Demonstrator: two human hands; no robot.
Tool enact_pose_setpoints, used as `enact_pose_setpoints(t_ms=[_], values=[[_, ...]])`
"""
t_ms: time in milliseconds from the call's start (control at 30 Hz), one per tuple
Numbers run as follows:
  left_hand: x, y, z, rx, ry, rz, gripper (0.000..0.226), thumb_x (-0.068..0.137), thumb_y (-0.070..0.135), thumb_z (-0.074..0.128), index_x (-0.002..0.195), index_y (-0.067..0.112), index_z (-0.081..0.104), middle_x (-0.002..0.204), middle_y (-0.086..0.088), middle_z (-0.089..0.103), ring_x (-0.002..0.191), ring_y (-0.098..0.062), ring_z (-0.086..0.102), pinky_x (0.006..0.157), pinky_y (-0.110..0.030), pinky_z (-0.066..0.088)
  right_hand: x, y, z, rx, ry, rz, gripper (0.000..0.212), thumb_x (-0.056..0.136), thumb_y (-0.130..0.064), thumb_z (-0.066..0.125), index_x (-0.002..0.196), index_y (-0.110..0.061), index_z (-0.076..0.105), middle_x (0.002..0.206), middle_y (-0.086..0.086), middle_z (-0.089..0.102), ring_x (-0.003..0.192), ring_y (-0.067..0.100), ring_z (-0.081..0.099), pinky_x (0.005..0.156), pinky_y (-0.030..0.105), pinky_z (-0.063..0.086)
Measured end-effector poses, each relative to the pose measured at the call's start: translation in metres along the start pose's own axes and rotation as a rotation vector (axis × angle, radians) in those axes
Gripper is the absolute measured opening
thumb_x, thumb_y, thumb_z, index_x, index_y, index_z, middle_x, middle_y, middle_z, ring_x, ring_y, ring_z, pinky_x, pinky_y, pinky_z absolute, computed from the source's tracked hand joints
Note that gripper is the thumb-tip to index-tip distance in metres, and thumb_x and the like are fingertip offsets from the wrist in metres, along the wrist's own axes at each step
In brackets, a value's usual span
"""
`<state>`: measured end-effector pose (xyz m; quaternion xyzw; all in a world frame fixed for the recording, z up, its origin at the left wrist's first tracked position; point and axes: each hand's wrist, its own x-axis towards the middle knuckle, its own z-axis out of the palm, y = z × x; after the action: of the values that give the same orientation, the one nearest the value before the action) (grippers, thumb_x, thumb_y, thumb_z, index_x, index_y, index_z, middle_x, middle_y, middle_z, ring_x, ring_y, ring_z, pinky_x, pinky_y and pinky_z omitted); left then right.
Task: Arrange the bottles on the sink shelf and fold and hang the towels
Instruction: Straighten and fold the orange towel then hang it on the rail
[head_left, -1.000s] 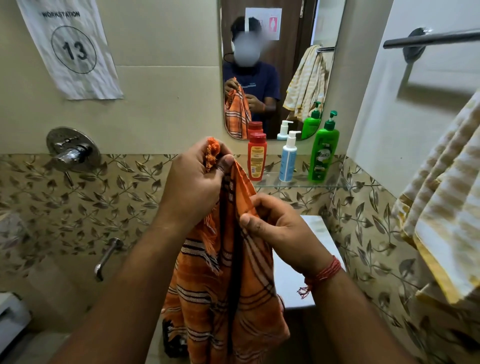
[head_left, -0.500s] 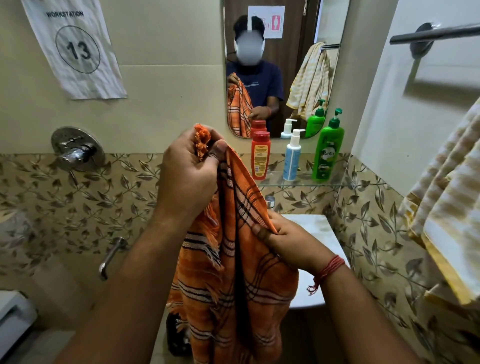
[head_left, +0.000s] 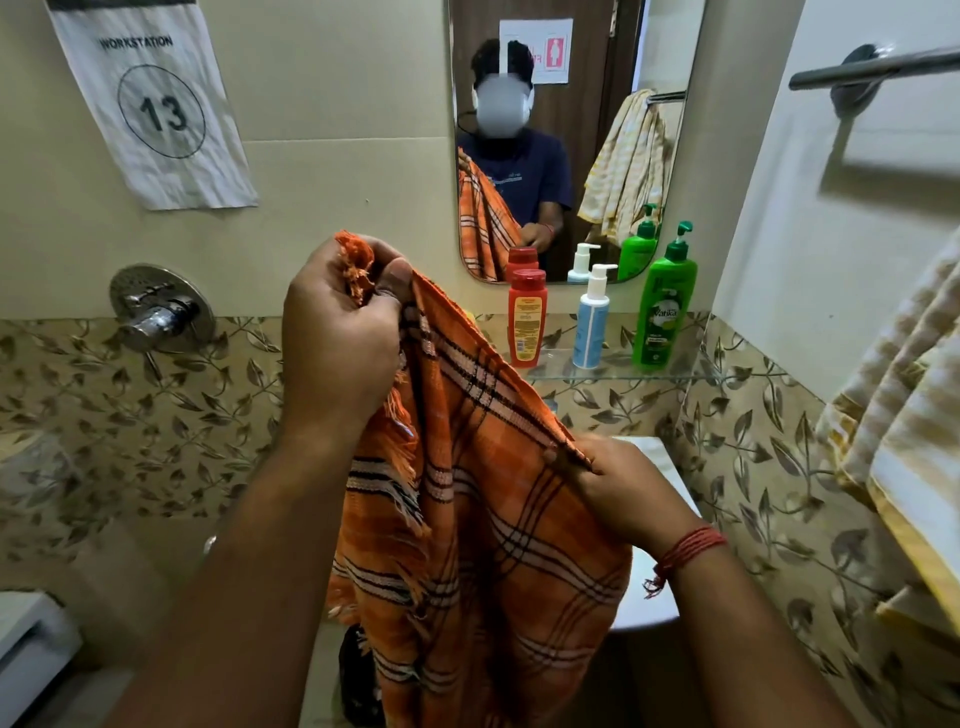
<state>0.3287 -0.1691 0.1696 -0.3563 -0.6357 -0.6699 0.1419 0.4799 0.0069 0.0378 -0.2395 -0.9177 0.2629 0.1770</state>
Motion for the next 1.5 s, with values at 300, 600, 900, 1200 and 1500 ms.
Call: enact_pose_setpoints(t_ms=[300, 600, 900, 1200, 1500], values=[[0.013, -0.027, -0.009, 0.048, 0.064, -0.055, 0.004, 0.097, 0.023, 0.065, 0.094, 0.023, 0.064, 0.079, 0.01, 0.066, 0.067, 0.005, 0.064, 0.061, -0.012, 0.05, -0.004, 0.03, -0.016, -0.205, -0.157, 0.298, 0.022, 0.089, -0.012, 0.049, 0.092, -0.017, 0.07, 0.1, 0.005, 0.071, 0.091, 0.024, 0.063, 0.078, 0.034, 0.052], [0.028, -0.053, -0.027, 0.055, 0.242, -0.125, 0.017, 0.094, 0.026, 0.068, 0.079, 0.031, 0.06, 0.078, 0.013, 0.065, 0.07, 0.002, 0.063, 0.07, -0.017, 0.052, -0.013, 0.026, -0.045, -0.193, -0.038, 0.334, 0.025, 0.091, -0.026, 0.061, 0.072, -0.017, 0.074, 0.07, 0.004, 0.07, 0.067, 0.02, 0.065, 0.063, 0.034, 0.051], [0.03, -0.059, -0.03, 0.126, 0.296, -0.184, 0.018, 0.096, 0.03, 0.066, 0.08, 0.03, 0.057, 0.079, 0.015, 0.063, 0.072, -0.001, 0.061, 0.065, -0.018, 0.047, -0.019, 0.019, -0.059, 0.015, 0.16, 0.259, 0.032, 0.093, -0.03, 0.064, 0.063, -0.02, 0.065, 0.076, 0.007, 0.06, 0.079, 0.03, 0.057, 0.069, 0.039, 0.047], [0.007, -0.041, -0.003, -0.002, -0.205, -0.14, 0.015, 0.086, 0.037, 0.072, 0.096, 0.027, 0.067, 0.087, 0.01, 0.072, 0.074, 0.005, 0.066, 0.066, -0.015, 0.05, -0.009, -0.049, -0.066, 0.365, 0.294, -0.133, 0.022, 0.092, -0.014, 0.064, 0.079, -0.031, 0.07, 0.076, -0.016, 0.067, 0.076, -0.002, 0.061, 0.068, 0.015, 0.044], [-0.034, -0.032, 0.033, -0.218, -0.857, -0.21, 0.049, 0.084, 0.03, 0.073, 0.126, 0.02, 0.051, 0.114, -0.01, 0.067, 0.106, -0.025, 0.069, 0.088, -0.048, 0.06, 0.014, -0.079, -0.069, 0.178, 0.2, -0.294, 0.021, 0.088, -0.018, 0.067, 0.073, -0.032, 0.063, 0.076, -0.007, 0.058, 0.072, 0.008, 0.056, 0.064, 0.026, 0.047]])
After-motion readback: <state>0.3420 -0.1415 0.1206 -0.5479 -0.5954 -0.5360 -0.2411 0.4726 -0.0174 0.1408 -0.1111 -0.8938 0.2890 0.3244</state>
